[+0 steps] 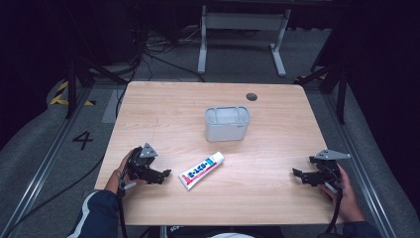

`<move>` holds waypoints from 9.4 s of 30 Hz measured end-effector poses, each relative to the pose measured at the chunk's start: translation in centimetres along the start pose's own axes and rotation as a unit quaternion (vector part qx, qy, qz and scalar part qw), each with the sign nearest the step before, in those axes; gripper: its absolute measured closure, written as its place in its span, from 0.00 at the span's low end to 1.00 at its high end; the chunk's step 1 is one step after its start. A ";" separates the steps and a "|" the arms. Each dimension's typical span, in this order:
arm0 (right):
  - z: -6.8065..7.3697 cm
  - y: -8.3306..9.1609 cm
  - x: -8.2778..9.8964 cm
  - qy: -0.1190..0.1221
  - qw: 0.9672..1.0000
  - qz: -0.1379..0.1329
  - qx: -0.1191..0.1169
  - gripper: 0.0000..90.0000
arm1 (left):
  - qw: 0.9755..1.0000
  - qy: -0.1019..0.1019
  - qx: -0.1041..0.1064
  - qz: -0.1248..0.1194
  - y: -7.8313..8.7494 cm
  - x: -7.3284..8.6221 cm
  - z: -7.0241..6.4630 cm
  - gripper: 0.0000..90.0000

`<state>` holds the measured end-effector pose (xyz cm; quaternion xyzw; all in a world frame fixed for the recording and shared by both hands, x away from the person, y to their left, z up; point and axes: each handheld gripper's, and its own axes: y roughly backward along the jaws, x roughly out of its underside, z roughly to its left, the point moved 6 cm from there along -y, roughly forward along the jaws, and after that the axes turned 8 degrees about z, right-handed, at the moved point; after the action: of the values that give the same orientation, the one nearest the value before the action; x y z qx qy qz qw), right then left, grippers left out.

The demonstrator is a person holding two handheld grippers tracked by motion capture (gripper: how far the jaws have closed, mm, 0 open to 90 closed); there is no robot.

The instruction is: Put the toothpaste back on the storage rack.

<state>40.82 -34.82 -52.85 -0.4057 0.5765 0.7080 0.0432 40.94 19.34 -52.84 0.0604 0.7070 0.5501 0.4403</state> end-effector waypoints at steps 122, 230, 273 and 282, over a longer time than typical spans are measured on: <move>29.2 -10.2 -16.3 0.571 0.775 0.174 -0.209 0.32 | 1.000 0.021 -0.014 0.002 1.8 2.7 -0.5 0.01; 19.2 1.8 -20.7 0.303 0.897 -0.185 -0.262 0.68 | 1.000 0.013 -0.005 0.003 1.7 2.6 -0.4 0.00; 15.0 -2.3 -29.4 0.199 0.939 -0.226 -0.166 0.70 | 1.000 0.013 -0.006 0.002 1.7 2.6 -0.4 0.00; 14.4 -4.3 -29.3 0.185 0.945 -0.214 -0.166 0.70 | 1.000 0.013 -0.006 0.002 1.7 2.6 -0.4 0.00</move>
<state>55.04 -9.22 -37.80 -0.6444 0.3484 0.6804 0.0186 38.40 21.16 -52.85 0.0523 0.7090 0.5564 0.4301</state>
